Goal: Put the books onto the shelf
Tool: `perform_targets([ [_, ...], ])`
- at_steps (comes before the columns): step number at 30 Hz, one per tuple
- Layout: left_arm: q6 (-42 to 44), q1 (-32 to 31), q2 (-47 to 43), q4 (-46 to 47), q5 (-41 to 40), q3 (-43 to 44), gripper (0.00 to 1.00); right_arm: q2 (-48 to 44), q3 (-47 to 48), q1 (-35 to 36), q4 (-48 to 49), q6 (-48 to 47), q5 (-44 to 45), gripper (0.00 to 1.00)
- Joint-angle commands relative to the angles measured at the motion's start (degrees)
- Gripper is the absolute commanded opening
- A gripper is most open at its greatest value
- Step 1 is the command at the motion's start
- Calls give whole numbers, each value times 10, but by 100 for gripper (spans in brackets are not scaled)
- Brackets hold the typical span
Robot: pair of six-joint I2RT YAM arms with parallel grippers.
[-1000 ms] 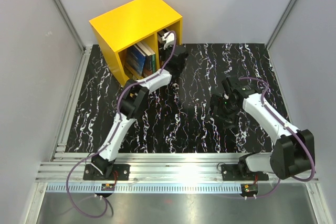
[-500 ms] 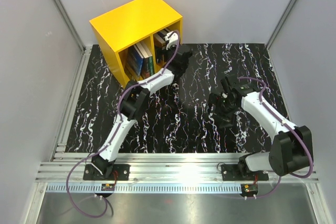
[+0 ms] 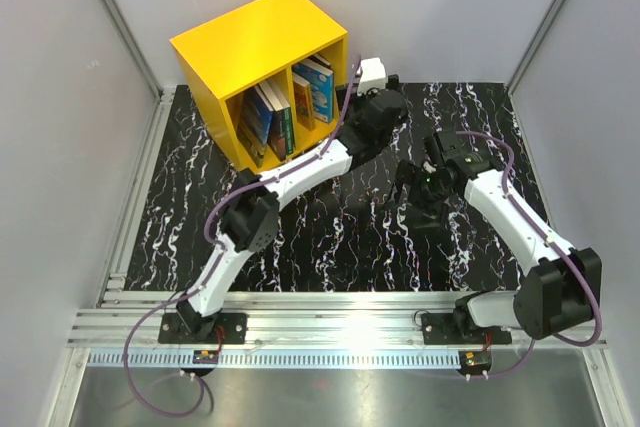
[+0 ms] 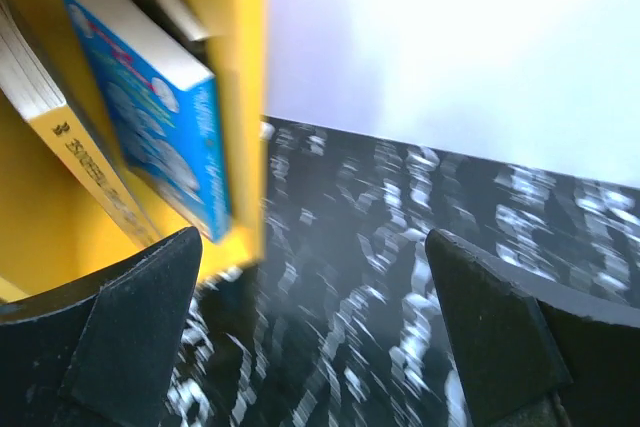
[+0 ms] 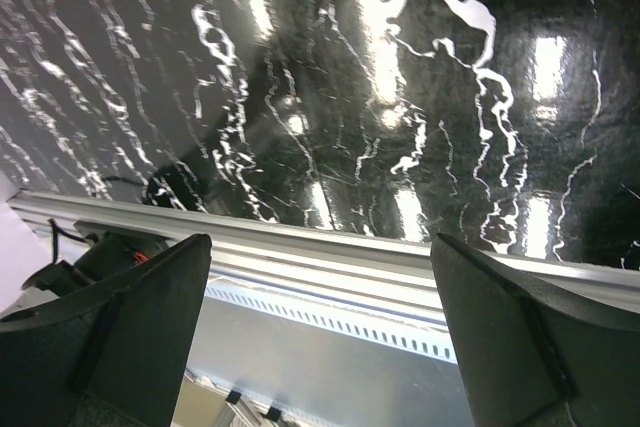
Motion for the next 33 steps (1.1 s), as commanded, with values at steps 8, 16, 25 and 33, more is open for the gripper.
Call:
perform_targets([
  [8,-121,-33,-213,-236,62,-122,99,-35,87,11,4,-17,-11,100],
  [16,-180,-38,-490,-281,281,-412,99,-74,165,11,49,-6,-87,100],
  [25,-164,-38,-758,-413,120,-573,99,-155,176,12,97,44,-88,100],
  [33,-110,20,-968,-319,69,-735,99,-305,72,12,210,85,-26,100],
])
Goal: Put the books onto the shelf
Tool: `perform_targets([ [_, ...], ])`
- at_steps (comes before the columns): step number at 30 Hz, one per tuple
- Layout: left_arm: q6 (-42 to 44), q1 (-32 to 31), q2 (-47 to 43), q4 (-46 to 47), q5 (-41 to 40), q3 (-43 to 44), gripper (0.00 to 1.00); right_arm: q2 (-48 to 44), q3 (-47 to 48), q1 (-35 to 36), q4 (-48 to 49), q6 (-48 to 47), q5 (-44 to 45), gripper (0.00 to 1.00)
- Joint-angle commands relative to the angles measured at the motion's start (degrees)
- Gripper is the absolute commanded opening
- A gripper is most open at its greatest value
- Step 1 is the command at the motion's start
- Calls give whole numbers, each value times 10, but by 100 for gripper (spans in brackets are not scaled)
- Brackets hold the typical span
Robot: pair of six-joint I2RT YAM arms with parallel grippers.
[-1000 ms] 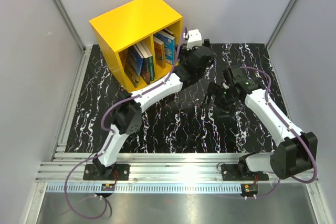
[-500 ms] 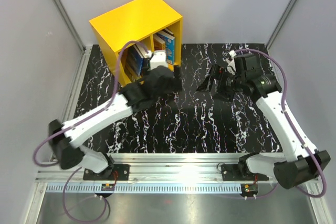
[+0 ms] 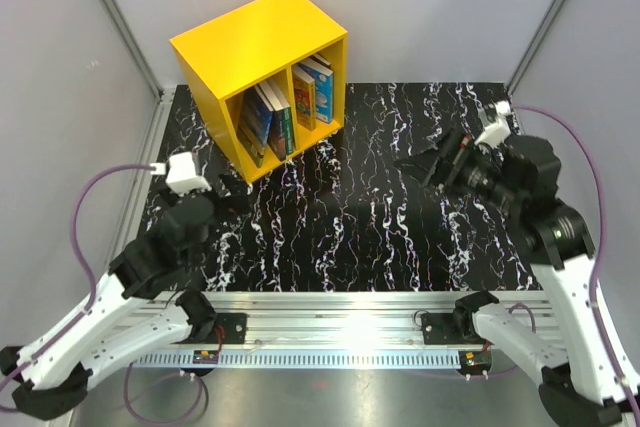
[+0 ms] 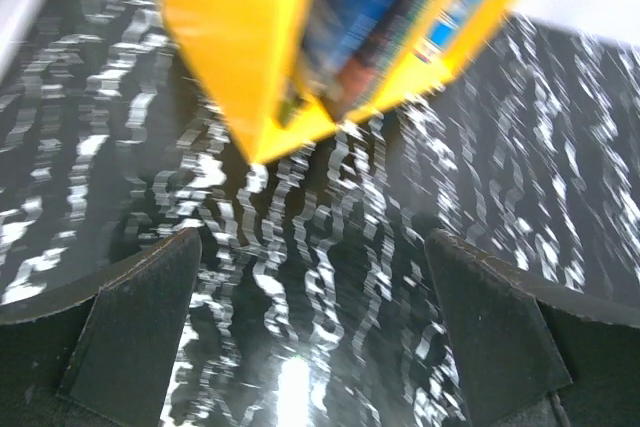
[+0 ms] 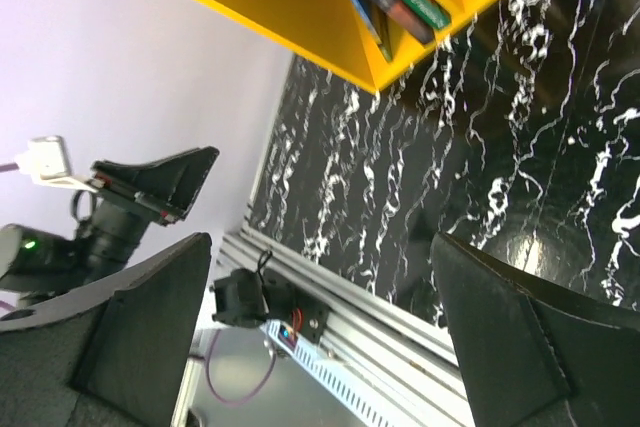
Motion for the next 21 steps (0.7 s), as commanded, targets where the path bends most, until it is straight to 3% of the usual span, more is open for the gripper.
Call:
perform_targets([
  [1,23,28,-25,24,-33,-31,99,-42,-31,4,41,41,38,100],
  [9,78,48,-63,48,2,-81,99,-106,-93,4,-18,22,48,100],
  [21,94,49,-153,7,-4,-115,99,-72,-71,4,-69,-5,103,100],
])
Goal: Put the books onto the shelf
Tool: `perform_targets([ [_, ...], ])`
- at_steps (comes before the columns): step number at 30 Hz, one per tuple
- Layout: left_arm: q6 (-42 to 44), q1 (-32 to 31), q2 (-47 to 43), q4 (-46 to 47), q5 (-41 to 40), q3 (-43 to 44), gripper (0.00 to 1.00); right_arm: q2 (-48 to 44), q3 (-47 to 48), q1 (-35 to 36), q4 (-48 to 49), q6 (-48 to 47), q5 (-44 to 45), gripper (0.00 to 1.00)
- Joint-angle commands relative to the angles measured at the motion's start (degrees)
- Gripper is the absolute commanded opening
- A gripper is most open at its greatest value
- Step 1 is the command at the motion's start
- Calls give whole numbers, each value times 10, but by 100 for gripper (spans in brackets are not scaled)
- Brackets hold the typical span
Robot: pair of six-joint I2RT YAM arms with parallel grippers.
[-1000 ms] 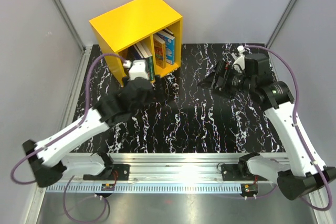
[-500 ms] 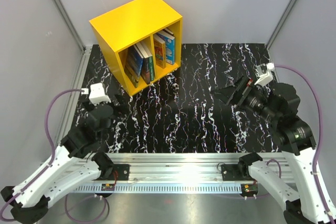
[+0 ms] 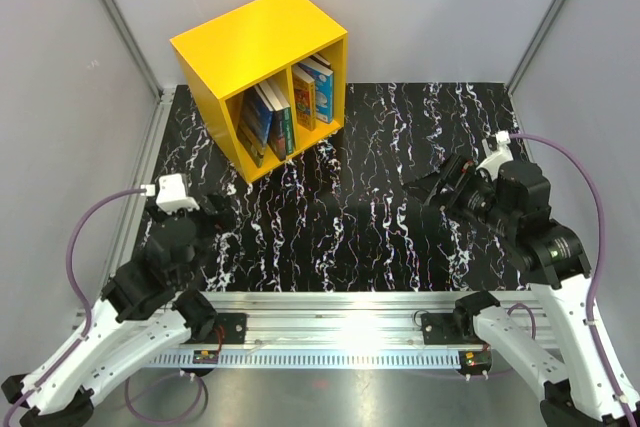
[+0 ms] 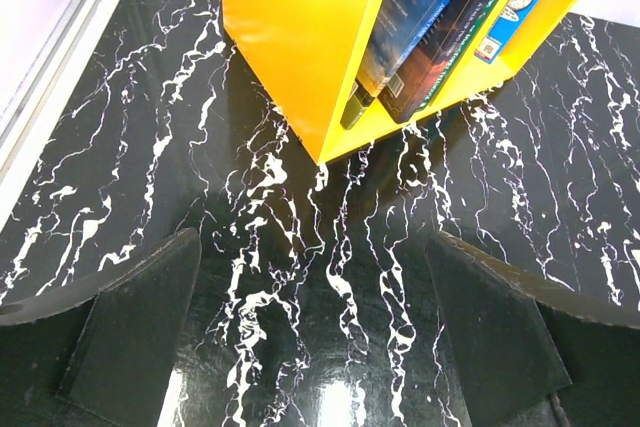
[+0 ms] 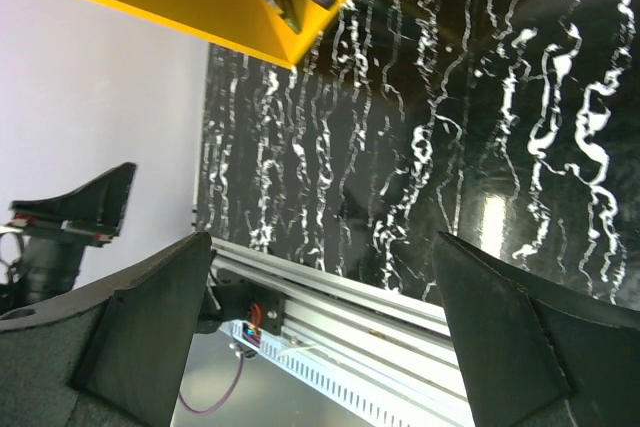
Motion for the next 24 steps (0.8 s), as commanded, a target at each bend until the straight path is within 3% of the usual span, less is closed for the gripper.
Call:
perform_targets([
  [1,8,1,-18,-3,-6,-11,99,12,25,4,-13,-29,27,100],
  [24,10,2,-37,-3,-32,-13,99,-7,-61,4,31,-53,53,100],
])
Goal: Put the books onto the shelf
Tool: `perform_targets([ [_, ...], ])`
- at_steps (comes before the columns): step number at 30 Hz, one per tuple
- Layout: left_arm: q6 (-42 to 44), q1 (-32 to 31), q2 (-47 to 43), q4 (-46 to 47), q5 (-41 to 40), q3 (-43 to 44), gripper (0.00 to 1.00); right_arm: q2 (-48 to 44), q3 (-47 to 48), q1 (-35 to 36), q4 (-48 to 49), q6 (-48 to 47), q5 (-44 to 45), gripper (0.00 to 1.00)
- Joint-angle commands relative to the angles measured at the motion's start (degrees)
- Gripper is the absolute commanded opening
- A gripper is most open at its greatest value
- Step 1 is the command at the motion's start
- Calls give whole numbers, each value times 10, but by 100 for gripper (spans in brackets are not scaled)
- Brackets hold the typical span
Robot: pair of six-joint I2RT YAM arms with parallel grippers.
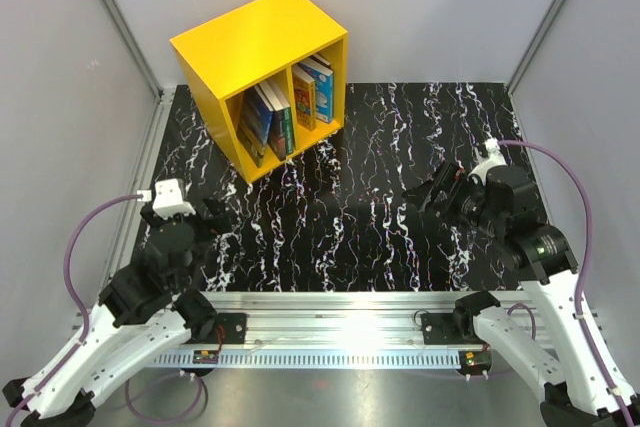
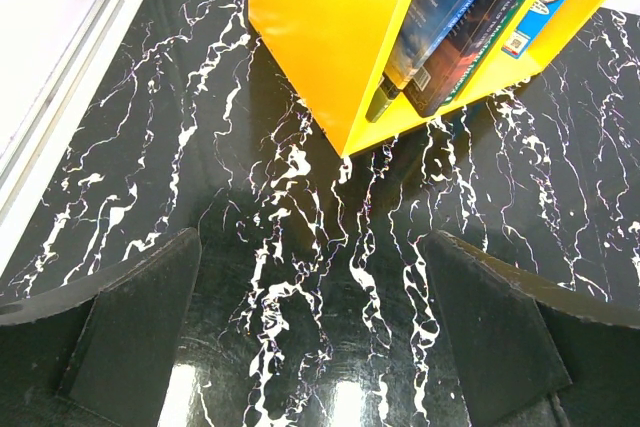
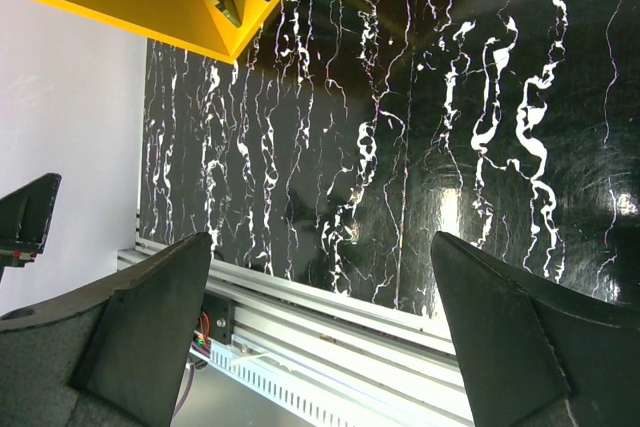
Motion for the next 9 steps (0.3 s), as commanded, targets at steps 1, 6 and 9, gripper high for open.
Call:
perform_targets([
  [1,10,2,-9,28,-13,-2,99,0,-1,4,21,-9,13,100],
  [6,7,2,-7,23,-11,-1,99,-3,-12,4,34,-8,2,100],
  [9,4,1,-10,23,-11,-1,99,9,-4,4,23,-10,-1,100],
])
